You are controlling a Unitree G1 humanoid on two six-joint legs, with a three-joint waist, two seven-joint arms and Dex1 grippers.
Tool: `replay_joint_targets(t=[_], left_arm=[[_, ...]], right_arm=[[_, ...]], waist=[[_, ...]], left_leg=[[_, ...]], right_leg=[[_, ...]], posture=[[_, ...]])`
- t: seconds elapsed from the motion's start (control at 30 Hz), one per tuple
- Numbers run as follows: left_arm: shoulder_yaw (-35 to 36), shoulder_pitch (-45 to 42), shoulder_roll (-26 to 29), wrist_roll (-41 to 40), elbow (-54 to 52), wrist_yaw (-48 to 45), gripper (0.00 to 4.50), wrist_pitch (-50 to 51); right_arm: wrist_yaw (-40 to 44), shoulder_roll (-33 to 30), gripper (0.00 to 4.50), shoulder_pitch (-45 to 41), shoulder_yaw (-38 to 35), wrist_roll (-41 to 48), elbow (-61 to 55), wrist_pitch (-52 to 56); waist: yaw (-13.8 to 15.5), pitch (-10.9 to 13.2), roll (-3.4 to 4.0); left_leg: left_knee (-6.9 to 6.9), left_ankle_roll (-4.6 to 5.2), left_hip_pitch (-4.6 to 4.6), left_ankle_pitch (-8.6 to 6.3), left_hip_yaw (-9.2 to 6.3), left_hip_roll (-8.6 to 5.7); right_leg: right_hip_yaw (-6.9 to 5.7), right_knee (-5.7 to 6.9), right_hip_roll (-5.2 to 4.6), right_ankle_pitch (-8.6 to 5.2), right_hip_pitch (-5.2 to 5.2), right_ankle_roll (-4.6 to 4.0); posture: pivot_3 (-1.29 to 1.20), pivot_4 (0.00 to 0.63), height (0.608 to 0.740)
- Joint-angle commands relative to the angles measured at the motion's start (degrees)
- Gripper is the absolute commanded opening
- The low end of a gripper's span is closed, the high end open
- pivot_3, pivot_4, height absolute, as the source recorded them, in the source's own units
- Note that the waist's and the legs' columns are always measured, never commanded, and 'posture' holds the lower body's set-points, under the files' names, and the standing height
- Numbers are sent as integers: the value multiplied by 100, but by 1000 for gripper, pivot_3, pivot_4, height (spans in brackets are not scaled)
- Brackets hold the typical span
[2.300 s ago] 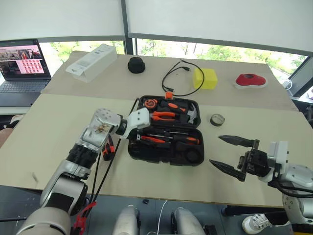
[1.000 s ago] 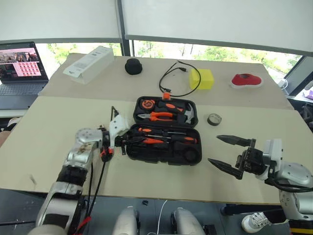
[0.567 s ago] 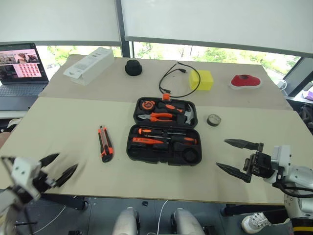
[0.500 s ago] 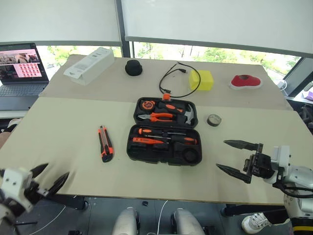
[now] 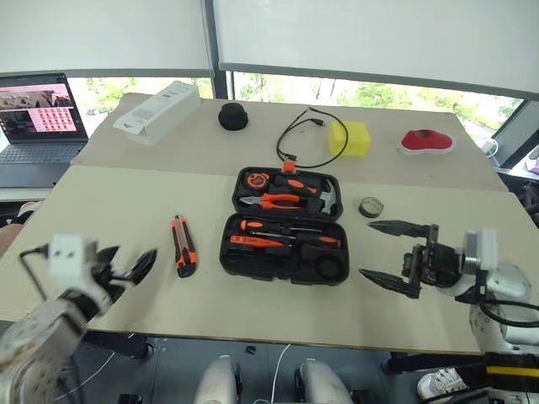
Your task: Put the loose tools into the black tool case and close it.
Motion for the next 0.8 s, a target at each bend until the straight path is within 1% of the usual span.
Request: replay_joint_targets(t=[0.03,0.1,0.23,0.33,0.47,0.53,0.57,0.6,0.67,0.73,0.77,0.8], left_arm=[[-696,-722,-685,130,-93,1182,4455,989],[-987,-967,-893,368,23,1455,4455,1201],[-1463,-1297,-1088,775,397,1705,4455,1355],[-1755,-1425,-1068,1044,537,1743,4455,1460],[-1905,-1490,-1163,1311,629,1765,4455,1428],[-1816,-1487,-1397,1349,766,1782,4455,1427],[-1831,-1445,-1406,1396,811,1736,3942,1367],[-1849,-1407,-1391,1469,822,1707,3684,1332],[-1776,-1337,-1367,1532,783,1623,3003,1273],[-1688,-1260,-1245,1624,719,1480,2186,1003],[-1564,-1227,-1153,1617,695,1303,1874,743],[-1442,-1187,-1065,1612,685,1085,1755,393]], right_arm=[[-82,-253,4500,-450,-76,80,-214,255],[-71,-302,4500,-548,-66,16,-175,259],[-4,-377,4500,-578,-85,19,-62,331],[37,-396,4500,-536,-124,25,25,355],[16,-416,4500,-467,-194,84,99,479],[33,-423,4500,-409,-206,87,159,521],[53,-427,4500,-375,-206,93,177,539],[62,-428,4500,-354,-211,95,188,551],[69,-438,4500,-307,-229,107,205,596],[95,-446,4500,-250,-252,103,217,600],[122,-454,4500,-204,-266,89,224,589],[133,-454,4500,-160,-282,80,220,581]], waist=[[-33,3,-7],[-54,5,-22],[-59,6,-19],[-49,6,-19],[-35,5,-16],[-30,3,-13],[-24,0,-8],[-20,-2,-6],[-23,-6,3],[-31,-7,4],[-33,-7,4],[-37,-7,4]], left_leg=[[0,1,-6,0,0,-5],[0,0,-8,0,-5,-11],[-7,-1,-6,-1,-11,-10],[-7,-2,-2,0,-9,-14],[-6,-2,-1,0,-9,-18],[-6,-2,-1,0,-9,-18],[-6,-2,0,1,-9,-18],[-6,-2,0,1,-9,-19],[-7,-2,1,1,-8,-20],[-7,-2,1,1,-7,-20],[-7,-2,1,0,-7,-19],[-7,-2,0,0,-7,-19]], right_leg=[[4,-5,0,3,-4,5],[2,-5,6,4,-4,4],[1,-4,15,0,-6,-4],[2,-5,12,0,-1,-4],[2,-5,7,0,1,-3],[2,-5,7,0,1,-4],[2,-5,6,0,2,-3],[2,-5,5,0,2,-3],[2,-5,6,0,3,-3],[4,-5,6,0,3,-3],[4,-6,6,0,2,-3],[4,-7,6,0,2,-3]], posture=[[0,150,740],[0,150,740],[0,150,740],[0,150,740],[0,150,740],[0,150,740],[0,150,740],[0,150,740],[0,150,740],[0,150,740],[0,150,740],[0,150,740]])
